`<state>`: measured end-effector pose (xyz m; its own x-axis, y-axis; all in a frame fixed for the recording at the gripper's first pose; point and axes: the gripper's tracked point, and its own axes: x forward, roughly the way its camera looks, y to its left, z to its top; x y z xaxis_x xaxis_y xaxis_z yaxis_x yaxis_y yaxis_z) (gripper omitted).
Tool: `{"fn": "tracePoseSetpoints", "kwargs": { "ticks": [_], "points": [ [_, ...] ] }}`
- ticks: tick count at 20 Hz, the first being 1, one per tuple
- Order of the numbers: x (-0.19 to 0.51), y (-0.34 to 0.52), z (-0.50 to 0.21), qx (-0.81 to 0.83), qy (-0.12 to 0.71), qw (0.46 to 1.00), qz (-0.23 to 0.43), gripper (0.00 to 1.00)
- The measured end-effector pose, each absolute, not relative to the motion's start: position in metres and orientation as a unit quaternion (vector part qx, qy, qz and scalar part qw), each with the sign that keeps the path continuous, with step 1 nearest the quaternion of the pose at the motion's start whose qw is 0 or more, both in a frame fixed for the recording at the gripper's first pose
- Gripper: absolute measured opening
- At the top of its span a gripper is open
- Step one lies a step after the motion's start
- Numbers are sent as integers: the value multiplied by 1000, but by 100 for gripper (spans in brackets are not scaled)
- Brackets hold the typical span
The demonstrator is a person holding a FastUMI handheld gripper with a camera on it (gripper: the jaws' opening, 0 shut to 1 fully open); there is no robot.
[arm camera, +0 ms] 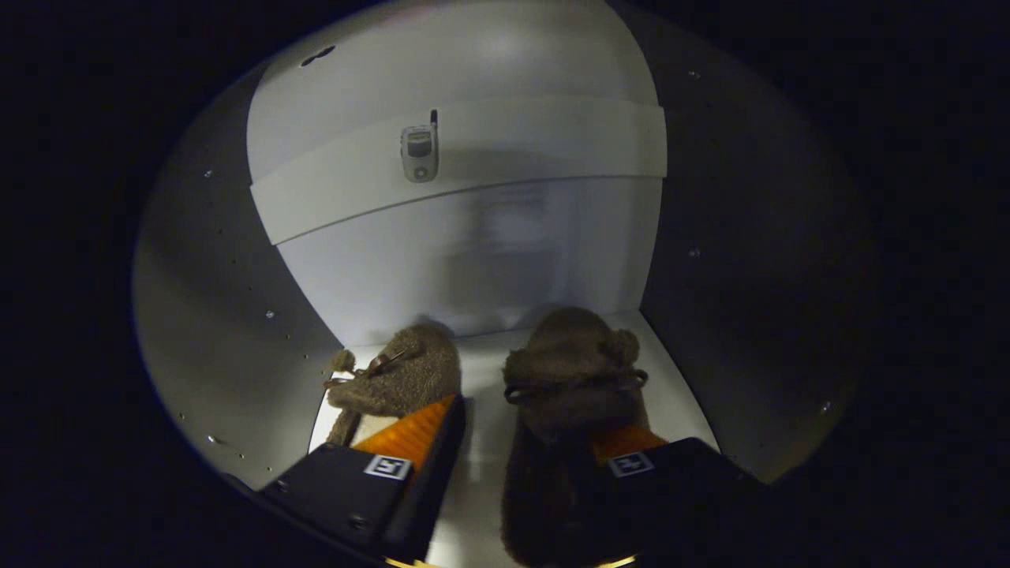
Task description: Open the shoe cabinet door, grab the shoes and put them into the shoe cabinet, then close the shoe cabinet door.
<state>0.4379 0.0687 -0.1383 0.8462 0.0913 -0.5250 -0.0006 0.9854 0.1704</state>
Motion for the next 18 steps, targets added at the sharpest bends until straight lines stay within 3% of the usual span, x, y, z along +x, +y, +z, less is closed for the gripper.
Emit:
{"fn": "tracePoseSetpoints", "kwargs": {
  "ticks": [2, 5, 12, 18],
  "points": [
    [426, 68, -128, 84, 255, 963, 26, 91],
    [403, 66, -109, 85, 217, 972, 27, 99],
    [331, 73, -36, 77, 95, 992, 43, 99],
    [222, 85, 30, 64, 22, 994, 82, 99]
  ]
}}
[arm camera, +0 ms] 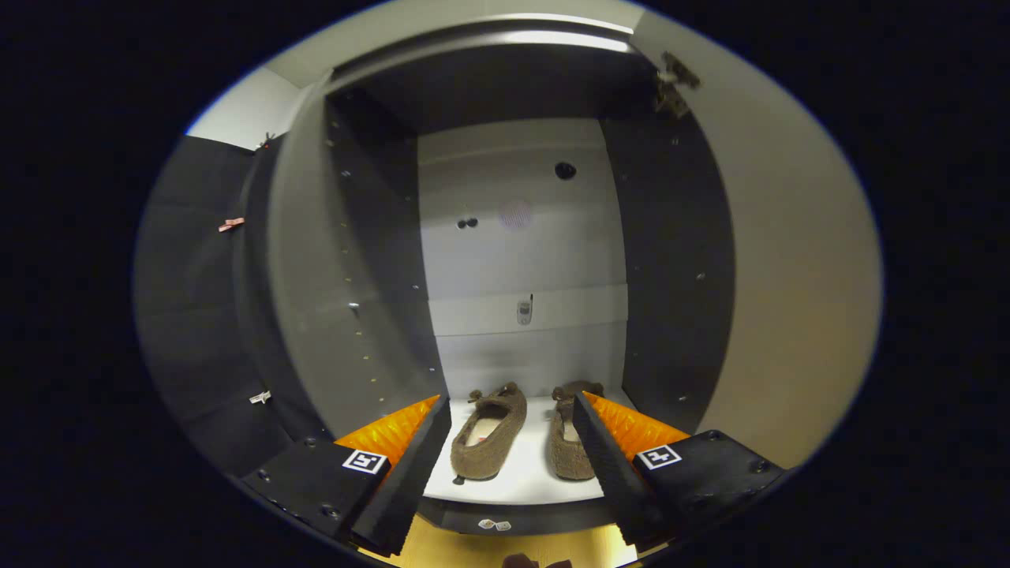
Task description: Open the shoe cabinet door, grab the shoes and put them into the shoe cabinet, then close the shoe cabinet door.
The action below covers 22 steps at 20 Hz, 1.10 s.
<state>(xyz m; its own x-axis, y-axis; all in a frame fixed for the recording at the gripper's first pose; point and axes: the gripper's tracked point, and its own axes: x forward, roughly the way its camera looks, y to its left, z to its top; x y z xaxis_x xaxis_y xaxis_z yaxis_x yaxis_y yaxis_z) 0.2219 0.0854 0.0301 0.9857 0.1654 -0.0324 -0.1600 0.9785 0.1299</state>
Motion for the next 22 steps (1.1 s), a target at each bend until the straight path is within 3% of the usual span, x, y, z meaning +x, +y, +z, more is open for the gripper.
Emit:
{"fn": "tracePoseSetpoints", "kwargs": {
  "ticks": [12, 22],
  "points": [
    [2, 60, 59, 51, 22, 988, 145, 99],
    [-117, -62, 64, 40, 11, 994, 101, 99]
  ]
}}
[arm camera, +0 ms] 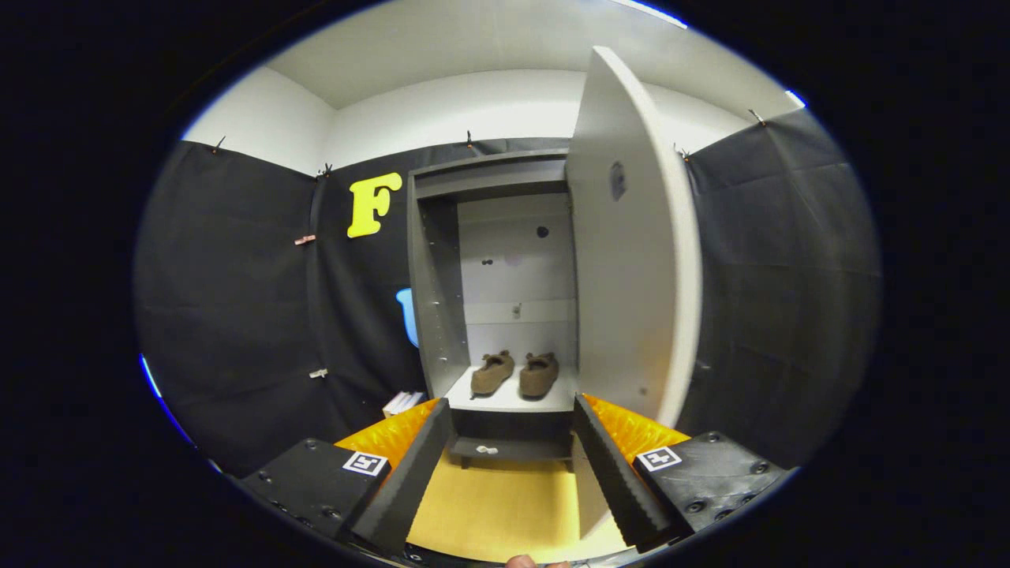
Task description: Open the shoe cabinet door, grab the shoes and put them into the shoe cabinet, then close the shoe cabinet door.
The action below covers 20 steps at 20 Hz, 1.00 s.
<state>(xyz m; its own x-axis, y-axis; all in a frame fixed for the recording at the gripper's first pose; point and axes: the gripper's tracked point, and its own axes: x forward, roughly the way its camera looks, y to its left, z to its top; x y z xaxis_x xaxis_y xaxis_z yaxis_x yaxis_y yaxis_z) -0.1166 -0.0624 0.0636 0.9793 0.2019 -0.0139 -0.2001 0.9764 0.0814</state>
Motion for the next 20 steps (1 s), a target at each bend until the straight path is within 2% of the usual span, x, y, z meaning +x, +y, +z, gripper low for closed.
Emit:
{"fn": "tracePoseSetpoints", "kwargs": {
  "ticks": [5, 10, 15, 20],
  "points": [
    [-132, -151, 55, 43, 18, 999, 25, 99],
    [-105, -248, 39, 39, 19, 998, -48, 99],
    [-57, -277, 14, 33, 33, 998, -51, 99],
    [-43, -261, 9, 36, 32, 998, -33, 99]
  ]
}}
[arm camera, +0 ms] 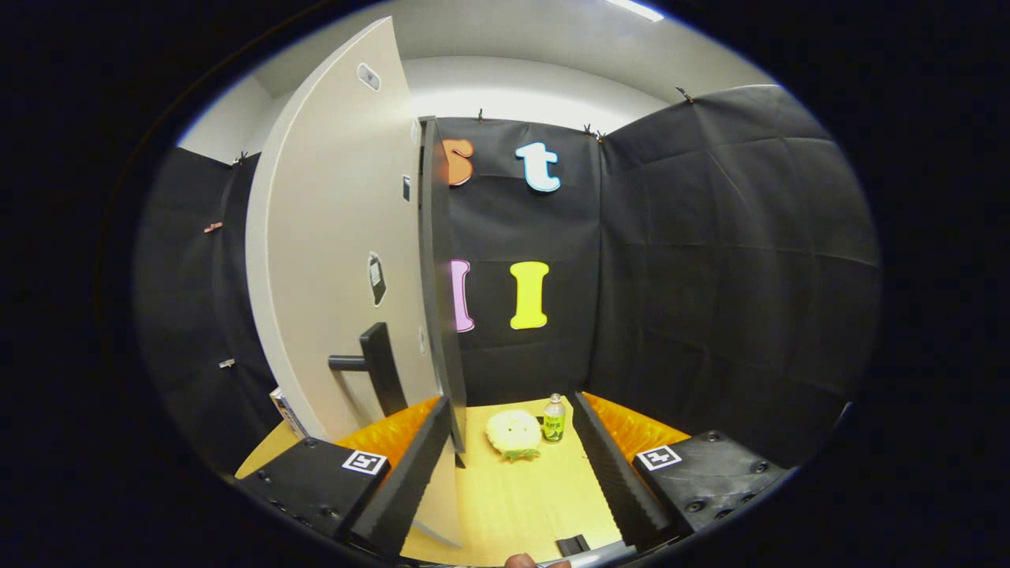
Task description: Open the shoe cabinet door, grab the shoes and put them into the shoe cabinet, then close the shoe cabinet door.
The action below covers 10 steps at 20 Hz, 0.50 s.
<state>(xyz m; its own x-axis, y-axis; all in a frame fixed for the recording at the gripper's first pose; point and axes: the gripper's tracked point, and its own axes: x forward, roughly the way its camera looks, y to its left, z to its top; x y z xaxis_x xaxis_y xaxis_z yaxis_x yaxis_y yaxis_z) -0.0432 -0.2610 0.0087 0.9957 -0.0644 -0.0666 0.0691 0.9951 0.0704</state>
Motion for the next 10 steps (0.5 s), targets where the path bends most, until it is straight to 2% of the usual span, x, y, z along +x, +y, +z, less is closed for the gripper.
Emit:
{"fn": "tracePoseSetpoints", "kwargs": {
  "ticks": [2, 10],
  "points": [
    [-46, -254, 10, 40, 33, 998, -37, 97],
    [-55, -179, 8, 59, 34, 997, -25, 98]
  ]
}}
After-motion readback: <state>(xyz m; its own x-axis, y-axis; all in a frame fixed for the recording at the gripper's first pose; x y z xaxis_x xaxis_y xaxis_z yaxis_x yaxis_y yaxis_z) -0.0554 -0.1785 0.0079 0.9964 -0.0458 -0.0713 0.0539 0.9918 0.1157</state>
